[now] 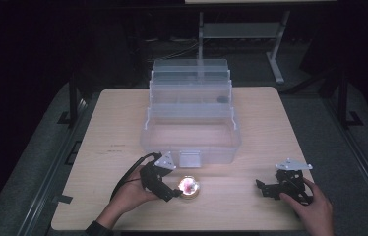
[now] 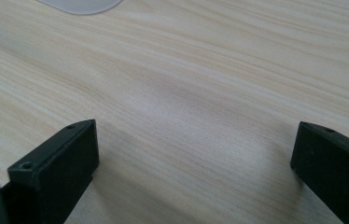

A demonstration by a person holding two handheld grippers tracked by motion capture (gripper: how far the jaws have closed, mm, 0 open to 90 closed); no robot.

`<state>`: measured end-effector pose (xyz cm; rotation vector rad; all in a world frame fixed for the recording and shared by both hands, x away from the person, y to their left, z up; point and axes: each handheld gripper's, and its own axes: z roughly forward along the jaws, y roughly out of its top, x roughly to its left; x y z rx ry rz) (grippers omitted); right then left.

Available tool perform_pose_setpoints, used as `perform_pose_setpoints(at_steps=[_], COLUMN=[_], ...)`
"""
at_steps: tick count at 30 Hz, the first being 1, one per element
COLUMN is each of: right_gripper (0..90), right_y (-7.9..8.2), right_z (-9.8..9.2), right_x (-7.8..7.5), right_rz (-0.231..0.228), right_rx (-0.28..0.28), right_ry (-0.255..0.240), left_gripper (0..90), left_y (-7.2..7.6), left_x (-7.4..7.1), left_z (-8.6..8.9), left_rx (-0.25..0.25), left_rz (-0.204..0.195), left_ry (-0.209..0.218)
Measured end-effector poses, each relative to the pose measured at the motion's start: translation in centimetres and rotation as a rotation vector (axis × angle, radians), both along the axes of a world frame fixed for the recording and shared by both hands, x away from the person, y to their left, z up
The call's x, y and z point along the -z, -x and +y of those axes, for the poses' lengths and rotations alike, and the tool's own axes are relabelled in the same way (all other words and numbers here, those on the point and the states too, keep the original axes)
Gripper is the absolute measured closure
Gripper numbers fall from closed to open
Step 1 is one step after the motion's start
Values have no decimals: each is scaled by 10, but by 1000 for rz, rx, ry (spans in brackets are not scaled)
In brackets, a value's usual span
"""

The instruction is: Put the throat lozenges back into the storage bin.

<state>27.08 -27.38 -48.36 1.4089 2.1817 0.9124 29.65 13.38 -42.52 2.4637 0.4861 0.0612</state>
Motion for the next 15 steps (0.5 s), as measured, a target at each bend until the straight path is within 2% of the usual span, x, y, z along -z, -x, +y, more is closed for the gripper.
perform_pose_setpoints(at_steps=[4,8,10,15], right_gripper=[5,5,5,5], right_y=[0,0,0,0], right_z=[0,0,0,0], right_x=[0,0,0,0], right_rz=[1,0,0,0], right_rx=[1,1,1,0], right_ry=[-1,-1,-1,0], left_gripper=[136,136,136,136], left_y=[0,-1,-1,-1], left_x=[0,1,1,3], left_z=[-6,-11,-15,-22], left_rx=[15,19,42,47], left_rz=[4,7,5,10], left_ry=[-19,-20,-57,-58])
